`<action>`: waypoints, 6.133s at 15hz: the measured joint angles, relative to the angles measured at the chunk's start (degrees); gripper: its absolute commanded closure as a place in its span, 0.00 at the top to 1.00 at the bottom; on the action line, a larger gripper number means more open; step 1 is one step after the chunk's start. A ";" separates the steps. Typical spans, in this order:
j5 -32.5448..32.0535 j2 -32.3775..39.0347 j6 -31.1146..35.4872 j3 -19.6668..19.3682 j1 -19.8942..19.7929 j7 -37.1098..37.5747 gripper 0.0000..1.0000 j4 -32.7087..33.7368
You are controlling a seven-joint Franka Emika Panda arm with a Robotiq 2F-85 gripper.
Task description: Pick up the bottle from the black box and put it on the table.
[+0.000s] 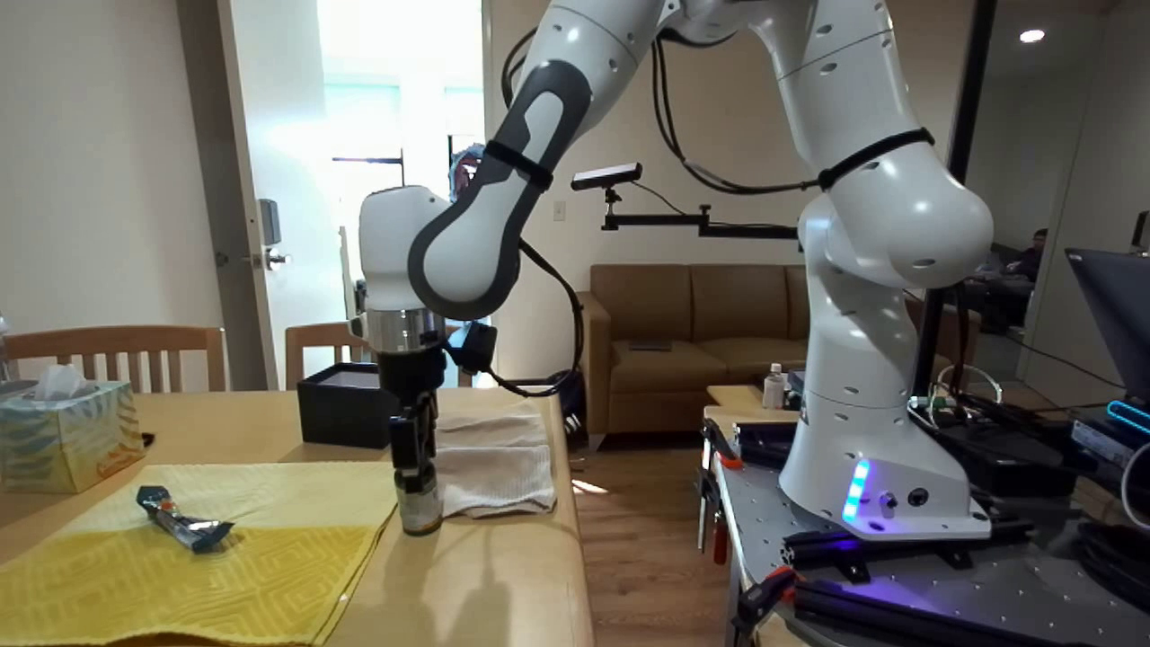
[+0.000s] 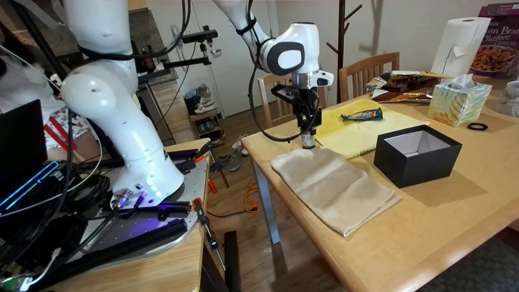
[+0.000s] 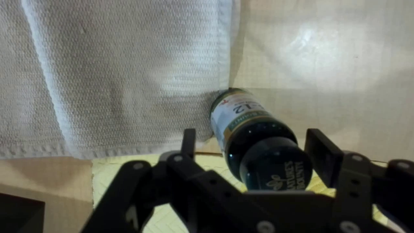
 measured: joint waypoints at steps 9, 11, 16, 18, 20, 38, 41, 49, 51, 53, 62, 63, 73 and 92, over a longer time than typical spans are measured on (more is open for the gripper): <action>-0.08 -0.15 3.51 -0.93 -0.38 1.30 1.00 -1.26; -0.27 -0.84 4.58 -0.95 -0.29 1.30 0.75 -2.14; -0.53 -2.28 4.86 -0.96 -0.19 1.30 0.46 -3.08; -0.54 -2.56 4.86 -0.95 -0.19 1.30 0.33 -3.15; -0.54 -2.75 4.86 -0.96 -0.19 1.30 0.27 -3.16; -20.82 -10.42 10.74 -6.11 6.78 14.92 0.27 -12.08; -26.61 -13.11 10.62 -7.07 9.39 20.82 0.27 -13.47; -25.38 -14.88 10.07 -5.22 12.13 22.22 0.27 -14.60; -19.64 -14.33 9.93 -2.89 11.09 19.72 0.27 -14.44; -12.46 -13.44 9.67 -0.48 9.48 15.24 0.27 -13.76; -6.40 -4.88 3.41 -0.45 4.98 11.66 0.27 -2.42; -5.82 -3.29 3.39 -0.36 4.57 11.48 0.27 -1.17; 1.53 3.90 1.18 0.83 1.74 9.41 0.27 7.98; 1.15 8.71 0.94 -4.14 5.34 12.33 1.00 8.77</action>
